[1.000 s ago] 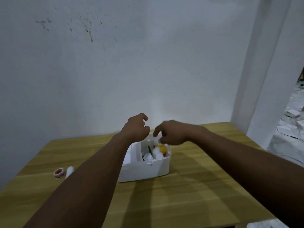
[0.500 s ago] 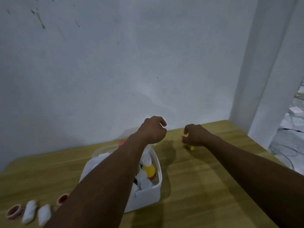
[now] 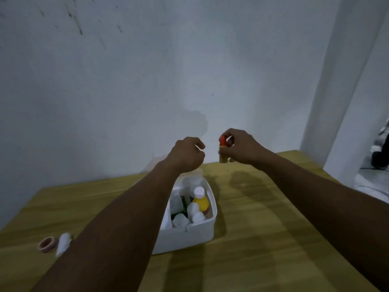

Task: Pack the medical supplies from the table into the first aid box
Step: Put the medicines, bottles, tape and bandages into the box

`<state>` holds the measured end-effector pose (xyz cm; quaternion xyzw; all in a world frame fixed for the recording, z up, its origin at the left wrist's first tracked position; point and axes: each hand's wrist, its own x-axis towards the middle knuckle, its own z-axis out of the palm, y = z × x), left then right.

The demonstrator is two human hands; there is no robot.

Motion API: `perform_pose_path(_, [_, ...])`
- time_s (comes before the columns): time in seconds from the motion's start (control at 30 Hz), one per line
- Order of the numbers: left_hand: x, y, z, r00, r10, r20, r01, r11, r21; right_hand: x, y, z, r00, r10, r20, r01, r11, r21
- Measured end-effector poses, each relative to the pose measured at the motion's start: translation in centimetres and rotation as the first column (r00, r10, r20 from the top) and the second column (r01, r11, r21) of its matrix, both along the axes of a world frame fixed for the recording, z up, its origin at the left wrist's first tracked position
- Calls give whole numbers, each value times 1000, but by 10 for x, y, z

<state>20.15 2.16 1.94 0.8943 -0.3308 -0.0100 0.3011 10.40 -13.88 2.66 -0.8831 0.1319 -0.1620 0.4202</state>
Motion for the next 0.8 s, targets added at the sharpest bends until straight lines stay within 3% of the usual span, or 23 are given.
perform_pose_path(0.13, [-5,50,6,994,103,45,-102,995,-15,-10,62,37,975,211,70,-209,977,-35])
perform_pose_path(0.27, [-13,103,-1,980,194,32,-193,981,-34,-15,109,32,922,358,-146,-387,852,-354])
perform_pose_path(0.4, [-21,140,-18,969,243,32,-240,967,-90,-22,132,15,878,290,-380,-470,672,-572])
perform_pose_path(0.6, [-29,157,-46,959,284,5,-280,950,-137,-24,152,3,878,120,-463,-467,426,-775])
perform_pose_path(0.7, [-29,156,-55,958,285,-6,-283,949,-141,-16,158,-6,870,78,-486,-477,381,-792])
perform_pose_path(0.8, [-29,155,-61,958,287,-2,-284,950,-132,-10,154,-14,828,60,-557,-530,407,-744])
